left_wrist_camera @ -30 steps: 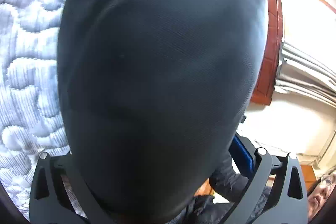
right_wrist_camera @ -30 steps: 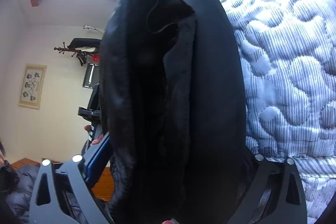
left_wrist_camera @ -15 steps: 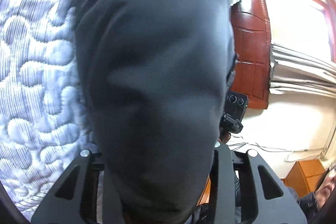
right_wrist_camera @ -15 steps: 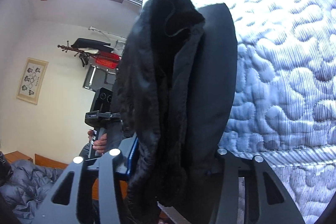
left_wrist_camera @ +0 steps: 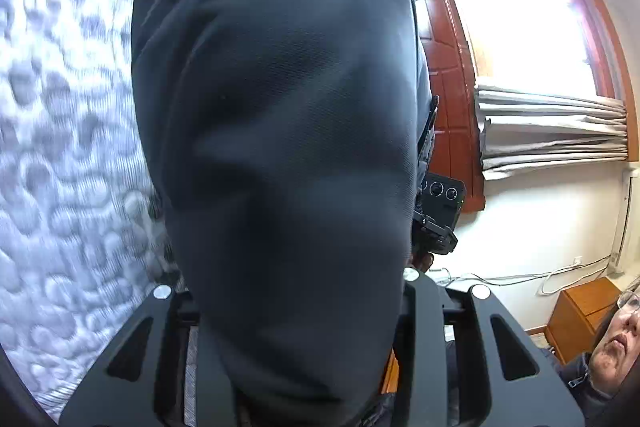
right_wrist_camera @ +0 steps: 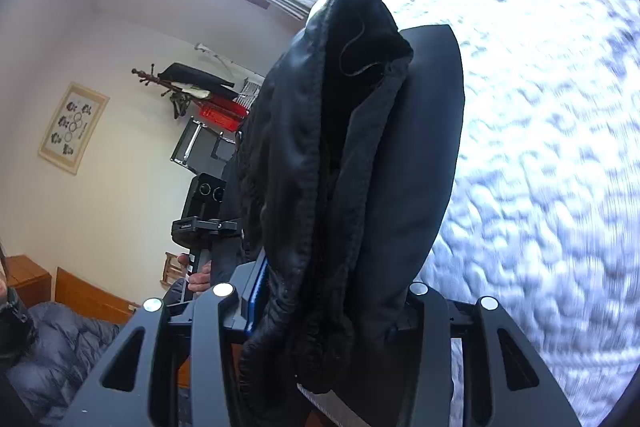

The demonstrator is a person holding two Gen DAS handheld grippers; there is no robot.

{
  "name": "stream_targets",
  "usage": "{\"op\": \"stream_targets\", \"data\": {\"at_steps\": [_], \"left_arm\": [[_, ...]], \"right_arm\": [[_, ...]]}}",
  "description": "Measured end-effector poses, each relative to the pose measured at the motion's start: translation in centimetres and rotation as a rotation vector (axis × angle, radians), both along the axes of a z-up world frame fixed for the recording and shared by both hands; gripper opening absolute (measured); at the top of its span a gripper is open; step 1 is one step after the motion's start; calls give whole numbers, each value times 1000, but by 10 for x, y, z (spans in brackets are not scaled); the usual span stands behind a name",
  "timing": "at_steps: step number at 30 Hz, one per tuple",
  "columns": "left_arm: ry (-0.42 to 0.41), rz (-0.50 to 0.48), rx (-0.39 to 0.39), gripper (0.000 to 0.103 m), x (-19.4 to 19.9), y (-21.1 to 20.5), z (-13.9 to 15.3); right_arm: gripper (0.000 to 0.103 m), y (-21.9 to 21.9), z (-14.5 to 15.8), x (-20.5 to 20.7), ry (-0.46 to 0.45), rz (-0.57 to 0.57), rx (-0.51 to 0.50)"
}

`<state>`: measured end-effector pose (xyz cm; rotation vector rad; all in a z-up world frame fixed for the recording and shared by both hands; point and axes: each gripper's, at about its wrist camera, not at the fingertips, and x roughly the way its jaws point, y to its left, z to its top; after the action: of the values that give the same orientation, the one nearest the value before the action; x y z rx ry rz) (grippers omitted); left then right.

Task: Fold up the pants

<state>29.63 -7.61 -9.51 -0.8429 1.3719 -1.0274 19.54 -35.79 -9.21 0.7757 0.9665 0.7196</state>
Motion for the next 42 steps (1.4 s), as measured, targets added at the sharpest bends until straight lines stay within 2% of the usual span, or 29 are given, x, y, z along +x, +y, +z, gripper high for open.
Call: {"op": "stream_targets", "data": {"at_steps": [5, 9, 14, 19, 22, 24, 26, 29, 32, 39, 41, 42], "left_arm": [[-37, 48, 22, 35, 31, 11, 18], [-36, 94, 46, 35, 60, 22, 17], [13, 122, 82, 37, 98, 33, -4], [73, 149, 114, 39, 128, 37, -30], [67, 152, 103, 43, 132, 28, -45], [55, 159, 104, 45, 130, 27, -47], [52, 178, 107, 50, 125, 31, -46], [29, 213, 131, 61, 123, 39, -56], [-1, 221, 133, 65, 120, 49, -75], [-17, 236, 156, 69, 112, 60, -84], [-41, 274, 180, 82, 112, 63, -86], [-55, 299, 179, 94, 109, 69, -83]], "right_arm": [[44, 11, 7, 43, -16, 24, 2], [44, 20, 4, 85, -2, 46, -1], [44, 35, -15, 120, 52, 55, -12], [45, 40, -50, 145, 131, 32, -8], [47, 35, -57, 143, 131, 17, 19], [55, 31, -64, 136, 131, 2, 17], [69, 24, -71, 129, 136, -42, -2], [75, 15, -79, 119, 130, -88, -2], [77, 5, -85, 106, 129, -114, 14], [78, -6, -70, 80, 98, -139, -22], [80, -8, -66, 74, 101, -142, -39], [81, -11, -64, 69, 105, -149, -46]]}}
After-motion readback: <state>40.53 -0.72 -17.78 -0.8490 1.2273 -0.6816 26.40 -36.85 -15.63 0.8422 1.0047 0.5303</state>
